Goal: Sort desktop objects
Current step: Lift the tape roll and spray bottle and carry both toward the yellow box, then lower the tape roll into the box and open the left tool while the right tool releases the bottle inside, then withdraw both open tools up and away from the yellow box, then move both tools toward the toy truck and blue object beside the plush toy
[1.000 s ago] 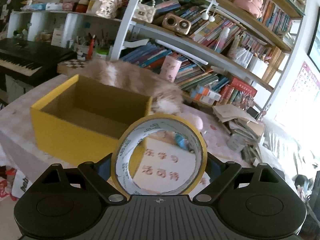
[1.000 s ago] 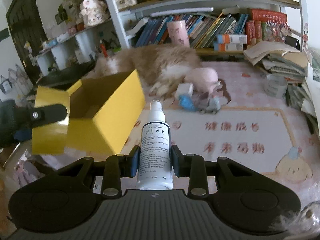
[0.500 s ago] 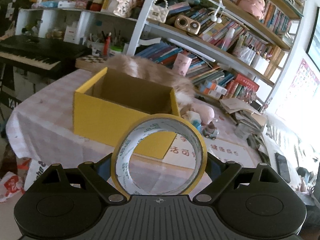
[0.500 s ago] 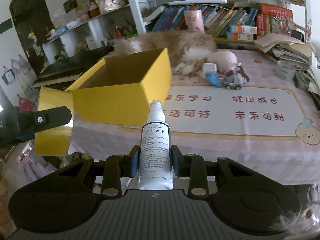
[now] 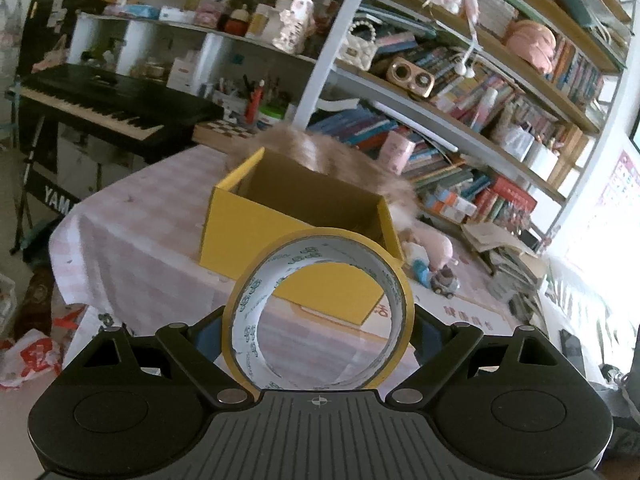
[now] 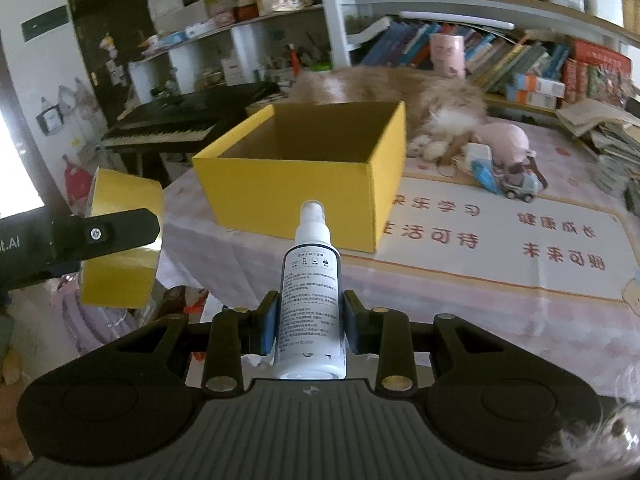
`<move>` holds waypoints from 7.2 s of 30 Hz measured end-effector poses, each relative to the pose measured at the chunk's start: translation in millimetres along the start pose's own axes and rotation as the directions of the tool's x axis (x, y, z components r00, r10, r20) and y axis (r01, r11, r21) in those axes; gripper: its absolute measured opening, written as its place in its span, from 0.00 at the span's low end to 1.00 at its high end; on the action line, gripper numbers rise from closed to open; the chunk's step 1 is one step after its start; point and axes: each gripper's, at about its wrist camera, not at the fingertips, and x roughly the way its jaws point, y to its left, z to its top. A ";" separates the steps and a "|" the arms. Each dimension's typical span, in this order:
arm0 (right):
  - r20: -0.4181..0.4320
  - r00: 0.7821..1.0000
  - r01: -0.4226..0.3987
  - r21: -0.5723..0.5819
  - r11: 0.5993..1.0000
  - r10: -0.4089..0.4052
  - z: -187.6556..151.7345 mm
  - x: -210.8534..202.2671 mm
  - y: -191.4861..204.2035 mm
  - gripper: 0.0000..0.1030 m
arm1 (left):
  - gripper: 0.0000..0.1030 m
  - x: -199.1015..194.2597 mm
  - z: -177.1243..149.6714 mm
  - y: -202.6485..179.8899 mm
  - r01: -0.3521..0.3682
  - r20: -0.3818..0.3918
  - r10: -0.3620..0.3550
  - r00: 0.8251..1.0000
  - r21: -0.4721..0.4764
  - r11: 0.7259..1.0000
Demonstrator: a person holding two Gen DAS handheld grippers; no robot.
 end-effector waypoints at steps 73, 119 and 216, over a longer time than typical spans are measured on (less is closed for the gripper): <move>-0.283 0.954 -0.226 -0.453 0.863 0.101 187.2 260.3 -39.5 0.30 | 0.89 255.5 116.1 1.3 -0.129 -0.243 0.198 0.950 0.274 0.953; 0.096 0.994 -0.032 -0.120 0.992 0.044 188.4 136.9 -80.8 0.37 | 0.91 148.6 128.8 -2.5 -0.163 0.050 0.158 0.986 0.141 0.976; -0.125 0.947 0.309 0.108 0.945 -0.296 2.5 -1.9 -252.1 0.58 | 0.92 191.1 -33.2 -226.6 0.142 -0.247 -0.069 0.966 0.291 0.946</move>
